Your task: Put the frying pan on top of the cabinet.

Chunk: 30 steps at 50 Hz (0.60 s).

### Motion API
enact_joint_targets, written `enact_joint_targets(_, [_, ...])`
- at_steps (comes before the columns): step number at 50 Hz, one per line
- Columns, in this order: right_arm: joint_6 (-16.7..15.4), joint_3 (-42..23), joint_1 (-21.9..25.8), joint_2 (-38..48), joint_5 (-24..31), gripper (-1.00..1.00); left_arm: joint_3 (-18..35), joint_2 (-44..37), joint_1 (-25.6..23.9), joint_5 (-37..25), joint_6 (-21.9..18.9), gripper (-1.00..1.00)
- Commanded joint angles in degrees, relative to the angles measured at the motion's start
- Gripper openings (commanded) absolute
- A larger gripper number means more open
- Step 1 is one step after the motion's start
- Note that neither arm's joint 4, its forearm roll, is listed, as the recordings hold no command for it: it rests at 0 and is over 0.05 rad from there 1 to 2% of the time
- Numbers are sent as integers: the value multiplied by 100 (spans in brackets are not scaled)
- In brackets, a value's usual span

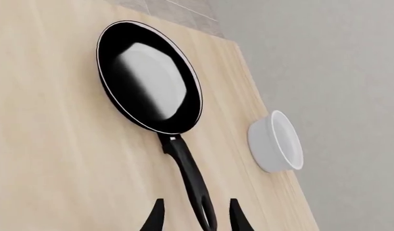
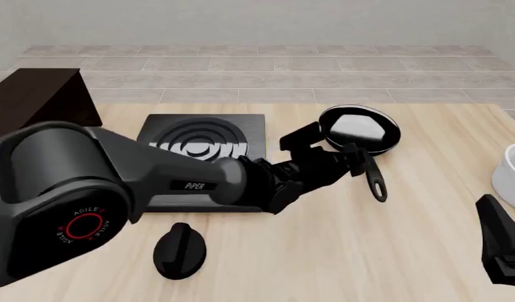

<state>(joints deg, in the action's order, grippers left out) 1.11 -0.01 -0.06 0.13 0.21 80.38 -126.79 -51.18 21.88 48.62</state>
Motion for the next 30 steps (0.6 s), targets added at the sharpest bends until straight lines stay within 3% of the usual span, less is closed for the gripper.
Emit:
enact_joint_targets(1, [35,0,-6,2,2,100,206,-160,15,-79,62,100])
enact_joint_targets(30, [80,0,-14,18,-12,100,658,-574,43,-217,138,100])
